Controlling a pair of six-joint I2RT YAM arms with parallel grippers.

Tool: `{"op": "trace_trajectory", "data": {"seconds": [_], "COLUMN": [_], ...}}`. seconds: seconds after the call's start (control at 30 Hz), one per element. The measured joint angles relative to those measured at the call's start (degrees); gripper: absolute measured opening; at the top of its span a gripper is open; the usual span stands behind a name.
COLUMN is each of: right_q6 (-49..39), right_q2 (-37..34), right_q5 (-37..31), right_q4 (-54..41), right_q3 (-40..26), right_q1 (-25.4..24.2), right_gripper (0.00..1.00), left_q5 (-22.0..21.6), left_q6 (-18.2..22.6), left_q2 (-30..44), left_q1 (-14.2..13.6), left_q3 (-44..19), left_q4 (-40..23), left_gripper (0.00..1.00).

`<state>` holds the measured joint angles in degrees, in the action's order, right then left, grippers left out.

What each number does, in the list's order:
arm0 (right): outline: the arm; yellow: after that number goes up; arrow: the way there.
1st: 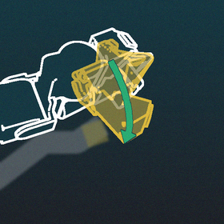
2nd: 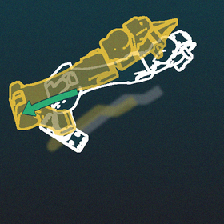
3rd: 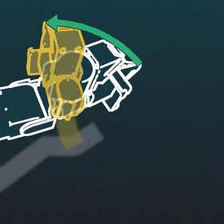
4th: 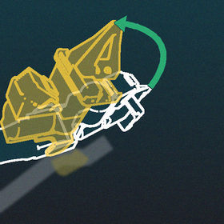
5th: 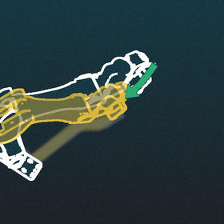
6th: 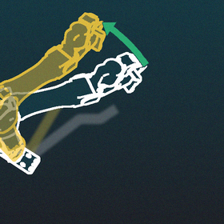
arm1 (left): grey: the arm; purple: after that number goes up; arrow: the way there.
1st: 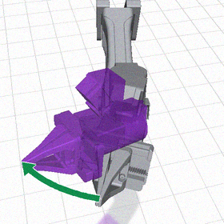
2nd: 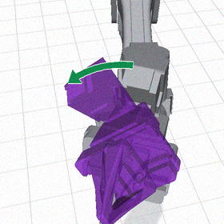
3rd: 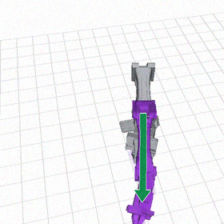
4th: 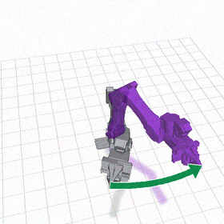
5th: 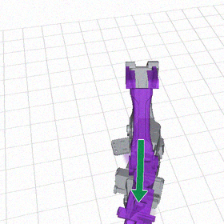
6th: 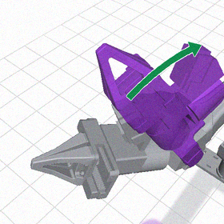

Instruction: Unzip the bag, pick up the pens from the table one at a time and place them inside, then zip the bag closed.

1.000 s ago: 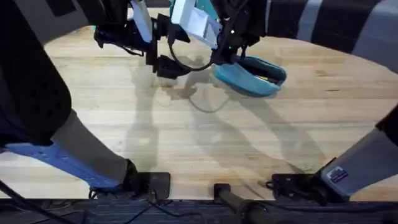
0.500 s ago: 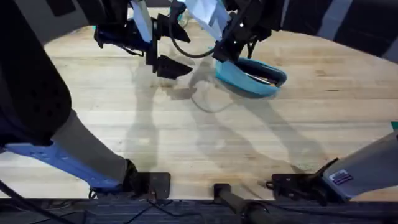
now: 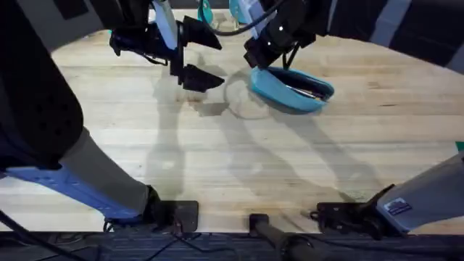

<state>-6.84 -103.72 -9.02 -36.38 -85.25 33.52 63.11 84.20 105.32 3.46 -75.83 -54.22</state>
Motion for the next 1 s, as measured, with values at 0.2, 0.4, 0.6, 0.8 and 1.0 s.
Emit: {"op": "trace_trajectory", "data": {"seconds": [0.2, 0.4, 0.6, 0.8, 1.0], "right_q6": [6.79, 10.80, 11.68, 11.85, 12.04], "right_q2": [0.00, 0.00, 0.00, 0.00, 0.01], "right_q5": [-1.61, -2.35, -2.38, -2.38, -2.38], "right_q4": [0.26, 0.35, 0.35, 0.35, 0.35], "right_q3": [0.00, 0.00, 0.00, 0.00, 0.00], "right_q1": [0.00, 0.00, 0.00, 0.00, 0.00], "right_gripper": [0.033, 0.033, 0.033, 0.033, 0.033], "left_q5": [-0.28, -0.64, -2.18, -2.69, 1.94], "left_q6": [0.00, 0.00, 0.00, -0.02, -0.02], "left_q2": [0.00, 0.00, 0.00, 0.01, 3.77], "left_q1": [0.00, 0.00, 0.00, 0.00, 0.00], "left_q3": [0.00, 0.00, 0.00, 0.00, -0.04], "left_q4": [-0.02, 0.04, 0.65, 3.65, 7.18], "left_gripper": [0.995, 0.995, 0.996, 0.996, 0.996]}}
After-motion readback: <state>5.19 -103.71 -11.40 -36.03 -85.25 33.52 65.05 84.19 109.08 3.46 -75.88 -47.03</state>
